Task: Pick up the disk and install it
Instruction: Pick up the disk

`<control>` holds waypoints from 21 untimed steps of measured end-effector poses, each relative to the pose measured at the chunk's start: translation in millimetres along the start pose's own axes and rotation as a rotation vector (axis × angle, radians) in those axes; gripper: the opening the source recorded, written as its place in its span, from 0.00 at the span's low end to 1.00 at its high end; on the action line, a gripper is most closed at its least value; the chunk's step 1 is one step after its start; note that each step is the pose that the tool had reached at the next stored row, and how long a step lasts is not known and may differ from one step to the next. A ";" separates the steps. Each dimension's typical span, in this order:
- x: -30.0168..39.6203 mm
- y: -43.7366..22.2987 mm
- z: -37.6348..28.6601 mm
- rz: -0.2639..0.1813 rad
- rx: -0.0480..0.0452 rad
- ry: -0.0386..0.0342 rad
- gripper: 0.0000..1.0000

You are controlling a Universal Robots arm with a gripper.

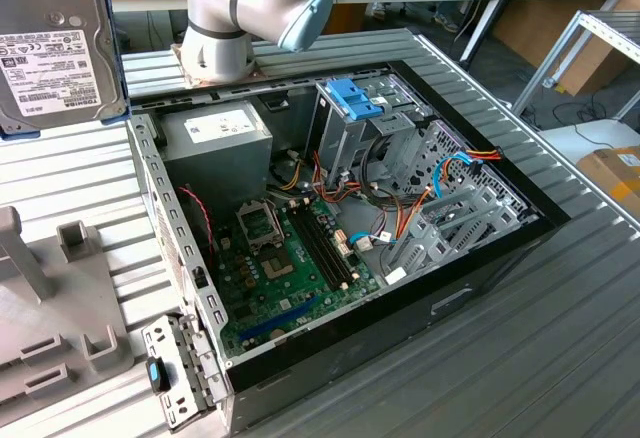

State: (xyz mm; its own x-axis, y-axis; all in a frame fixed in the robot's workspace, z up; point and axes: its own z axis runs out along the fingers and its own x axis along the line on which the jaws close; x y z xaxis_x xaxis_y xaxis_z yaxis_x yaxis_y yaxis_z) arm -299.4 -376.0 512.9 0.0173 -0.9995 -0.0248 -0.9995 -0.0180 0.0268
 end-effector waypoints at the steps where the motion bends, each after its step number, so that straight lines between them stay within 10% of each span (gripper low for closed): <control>1: 0.1 -3.2 -0.1 0.000 0.0000 0.0000 0.36; 21: 0.7 -38.5 -1.0 0.000 0.0001 -0.0001 0.36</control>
State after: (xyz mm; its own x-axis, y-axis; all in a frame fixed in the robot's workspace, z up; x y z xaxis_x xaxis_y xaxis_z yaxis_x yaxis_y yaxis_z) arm -260.9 -376.0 512.9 0.0174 -0.9995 -0.0249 -0.9995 -0.0180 0.0268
